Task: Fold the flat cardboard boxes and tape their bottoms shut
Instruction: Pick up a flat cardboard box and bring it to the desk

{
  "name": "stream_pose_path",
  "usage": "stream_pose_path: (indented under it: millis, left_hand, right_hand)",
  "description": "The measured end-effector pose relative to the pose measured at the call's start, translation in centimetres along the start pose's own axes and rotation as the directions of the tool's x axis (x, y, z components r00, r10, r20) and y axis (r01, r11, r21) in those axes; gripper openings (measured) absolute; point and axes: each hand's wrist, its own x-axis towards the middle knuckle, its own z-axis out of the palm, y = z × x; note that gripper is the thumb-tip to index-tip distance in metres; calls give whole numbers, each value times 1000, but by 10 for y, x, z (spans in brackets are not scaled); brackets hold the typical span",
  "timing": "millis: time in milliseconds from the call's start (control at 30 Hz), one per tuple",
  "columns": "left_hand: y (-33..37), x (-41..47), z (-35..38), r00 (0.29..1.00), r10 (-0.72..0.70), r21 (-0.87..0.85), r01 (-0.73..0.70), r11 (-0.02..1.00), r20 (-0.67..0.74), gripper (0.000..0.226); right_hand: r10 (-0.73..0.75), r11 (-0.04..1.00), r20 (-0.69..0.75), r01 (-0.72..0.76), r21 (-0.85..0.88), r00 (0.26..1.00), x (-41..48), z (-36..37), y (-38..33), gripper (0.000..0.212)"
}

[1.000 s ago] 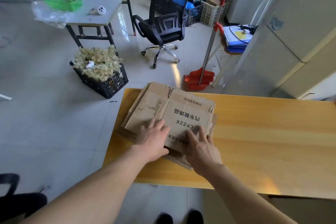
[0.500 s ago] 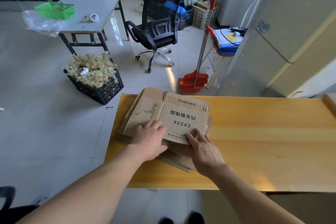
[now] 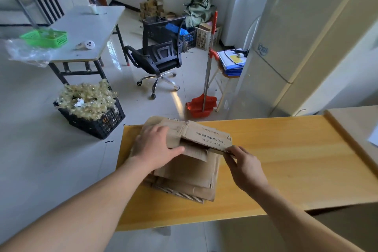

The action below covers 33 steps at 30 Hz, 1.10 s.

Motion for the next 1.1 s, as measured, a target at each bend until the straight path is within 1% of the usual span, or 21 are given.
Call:
stream_pose_path:
  millis: [67, 133, 233, 333, 433, 500, 600, 700, 800, 867, 933, 967, 1033, 1100]
  left_hand:
    - [8, 6, -11, 998, 50, -71, -48, 996, 27, 90]
    - [20, 12, -21, 996, 91, -148, -87, 985, 18, 76]
    - [48, 19, -34, 993, 122, -181, -120, 976, 0, 49]
    - [81, 24, -38, 984, 175, -220, -166, 961, 21, 36]
    - [115, 27, -39, 973, 224, -254, -203, 946, 58, 29]
    - [141, 28, -37, 961, 263, -272, -233, 934, 82, 26]
    - [180, 29, -29, 946, 300, -260, -261, 930, 121, 21]
    - [220, 32, -17, 944, 313, -207, -287, 935, 104, 18]
    - [271, 30, -6, 953, 292, -176, -276, 945, 77, 22]
    - [307, 28, 0, 960, 279, -216, -265, 940, 38, 16]
    - [343, 24, 2, 958, 286, -265, -273, 925, 11, 11]
    - [361, 22, 3, 953, 302, -276, -290, 917, 2, 11]
    - [398, 18, 4, 940, 340, -282, -330, 901, -17, 18]
    - [437, 14, 6, 926, 377, -271, -368, 890, -19, 24]
  right_hand:
    - [106, 994, -36, -106, 8, 994, 3, -20, 0, 14]
    - [200, 979, -51, -198, 47, 978, 5, -41, 3, 13]
    - [323, 943, -111, -309, 123, 940, 2, -71, 10, 12]
    - [419, 902, -174, -388, 186, 891, -6, -101, 19, 17]
    - [486, 867, -189, -445, 223, 853, -19, -126, 26, 26]
    - [541, 832, -207, -484, 270, 815, -30, -140, 36, 29]
    - [592, 793, -217, -513, 329, 776, -49, -159, 57, 31]
    - [607, 772, -166, -528, 354, 777, -65, -174, 77, 26]
    - [631, 737, -130, -538, 410, 765, -73, -185, 101, 34]
    - [658, 706, -117, -556, 439, 744, -79, -193, 121, 42]
    - [706, 660, -137, -574, 485, 695, -86, -205, 144, 48]
    - [728, 642, -168, -575, 507, 664, -91, -215, 156, 47]
    - [773, 611, -249, -580, 539, 584, -99, -243, 183, 39]
    - [807, 581, -312, -587, 564, 501, -108, -281, 211, 26]
